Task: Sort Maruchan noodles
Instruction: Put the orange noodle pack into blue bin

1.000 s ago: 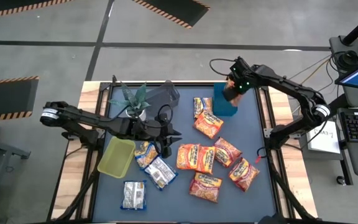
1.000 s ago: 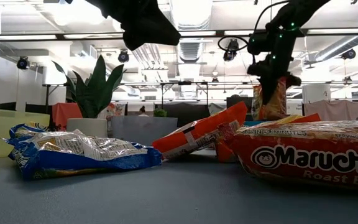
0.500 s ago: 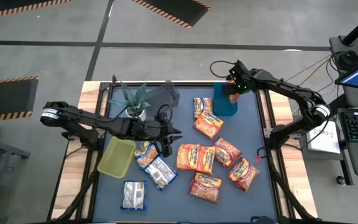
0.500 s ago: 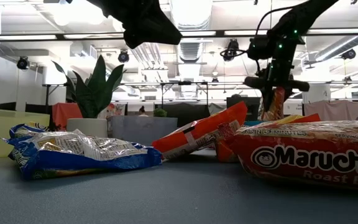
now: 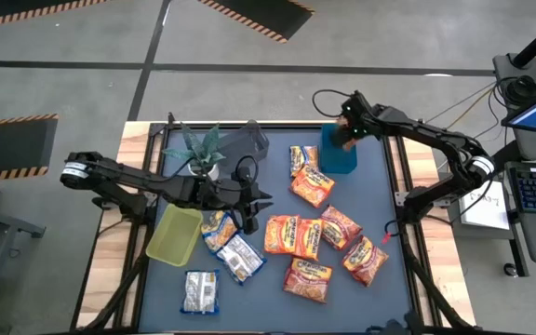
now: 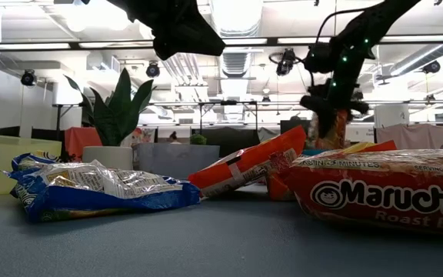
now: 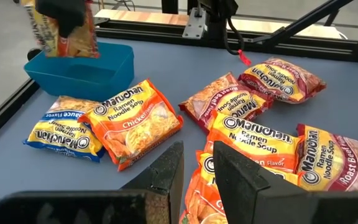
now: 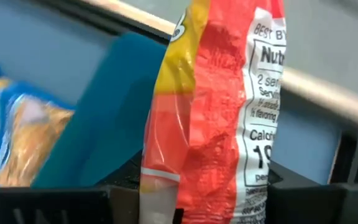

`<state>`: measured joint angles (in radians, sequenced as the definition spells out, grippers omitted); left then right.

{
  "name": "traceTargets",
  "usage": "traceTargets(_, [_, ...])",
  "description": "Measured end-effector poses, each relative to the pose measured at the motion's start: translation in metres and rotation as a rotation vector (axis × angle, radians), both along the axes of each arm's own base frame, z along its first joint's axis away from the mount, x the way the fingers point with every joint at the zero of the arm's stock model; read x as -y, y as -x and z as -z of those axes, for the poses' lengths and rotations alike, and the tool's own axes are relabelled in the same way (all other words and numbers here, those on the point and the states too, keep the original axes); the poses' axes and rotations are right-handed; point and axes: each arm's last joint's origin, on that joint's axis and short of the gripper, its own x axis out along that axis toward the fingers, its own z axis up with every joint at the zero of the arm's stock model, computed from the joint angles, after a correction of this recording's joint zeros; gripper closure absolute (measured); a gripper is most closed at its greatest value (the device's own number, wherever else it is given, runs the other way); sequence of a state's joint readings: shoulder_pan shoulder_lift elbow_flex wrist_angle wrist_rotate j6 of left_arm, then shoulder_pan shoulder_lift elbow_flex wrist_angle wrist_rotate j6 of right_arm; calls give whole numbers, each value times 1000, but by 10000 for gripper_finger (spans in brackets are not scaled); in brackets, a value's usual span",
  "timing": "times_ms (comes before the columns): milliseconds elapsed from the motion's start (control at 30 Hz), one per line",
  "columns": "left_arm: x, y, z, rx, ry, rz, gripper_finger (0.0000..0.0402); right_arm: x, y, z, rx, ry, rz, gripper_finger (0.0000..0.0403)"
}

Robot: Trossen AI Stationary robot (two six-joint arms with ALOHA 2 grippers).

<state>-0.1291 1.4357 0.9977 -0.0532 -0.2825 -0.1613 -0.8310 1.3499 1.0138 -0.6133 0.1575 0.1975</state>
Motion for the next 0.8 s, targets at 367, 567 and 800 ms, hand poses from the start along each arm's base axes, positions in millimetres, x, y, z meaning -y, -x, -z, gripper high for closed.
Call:
traceTargets(367, [0, 0, 0, -2, -9, 5, 332, 3, -4, -6, -349, 222, -705, 281])
traceTargets(567, [0, 0, 0, -3, -13, 7, 332, 0, -6, -5, -328, 245, -917, 286])
traceTargets(800, [0, 0, 0, -4, -19, 10, 332, 1, -7, -6, -330, 271, -924, 286])
